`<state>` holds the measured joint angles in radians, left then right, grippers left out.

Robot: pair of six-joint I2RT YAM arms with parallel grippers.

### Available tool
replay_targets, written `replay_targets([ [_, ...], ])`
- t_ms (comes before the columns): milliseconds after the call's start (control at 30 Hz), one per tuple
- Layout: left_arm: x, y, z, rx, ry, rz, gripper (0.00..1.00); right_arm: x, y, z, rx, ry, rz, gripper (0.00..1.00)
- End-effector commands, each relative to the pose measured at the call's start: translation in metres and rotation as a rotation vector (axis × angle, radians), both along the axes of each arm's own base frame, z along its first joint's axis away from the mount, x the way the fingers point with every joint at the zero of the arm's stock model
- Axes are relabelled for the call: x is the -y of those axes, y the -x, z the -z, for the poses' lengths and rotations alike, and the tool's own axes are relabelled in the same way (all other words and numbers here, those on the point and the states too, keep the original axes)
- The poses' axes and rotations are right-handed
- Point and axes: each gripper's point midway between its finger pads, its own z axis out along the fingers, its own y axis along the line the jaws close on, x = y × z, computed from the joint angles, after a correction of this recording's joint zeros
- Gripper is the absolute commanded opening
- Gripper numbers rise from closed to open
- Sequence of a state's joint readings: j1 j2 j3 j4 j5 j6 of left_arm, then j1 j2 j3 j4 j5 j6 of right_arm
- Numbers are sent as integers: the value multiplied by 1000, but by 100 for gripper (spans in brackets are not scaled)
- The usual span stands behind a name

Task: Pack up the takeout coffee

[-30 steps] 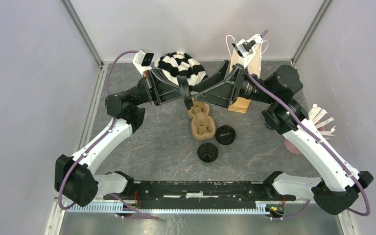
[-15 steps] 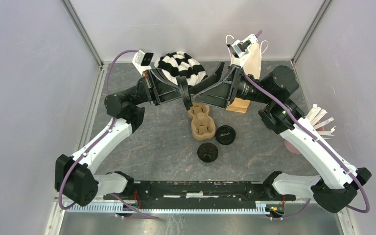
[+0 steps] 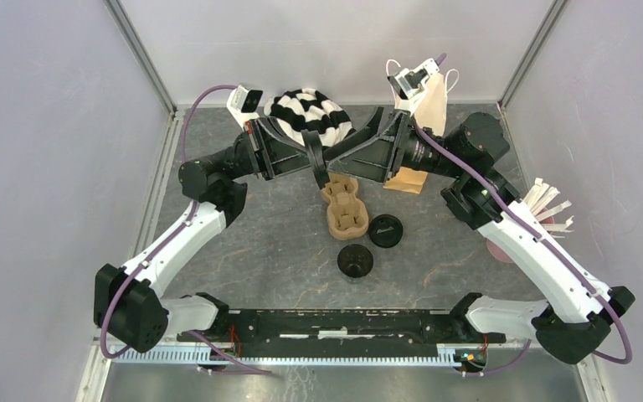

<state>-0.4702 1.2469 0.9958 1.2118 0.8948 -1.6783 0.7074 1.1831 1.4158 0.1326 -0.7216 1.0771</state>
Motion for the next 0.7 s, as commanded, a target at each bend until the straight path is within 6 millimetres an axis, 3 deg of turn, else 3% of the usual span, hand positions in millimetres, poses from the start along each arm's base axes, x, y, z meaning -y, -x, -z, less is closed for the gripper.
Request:
replay_targets([
  [0,-3,13,-8,57,-9,20,2,-6,-8,2,-41,12,25,96],
  [333,2,10,-2,102,-79,-23,2,-8,-10,17,-129,31,17,98],
  [667,7,3,6,140,-177,-90,2,-6,-10,12,-154,5,17,98],
])
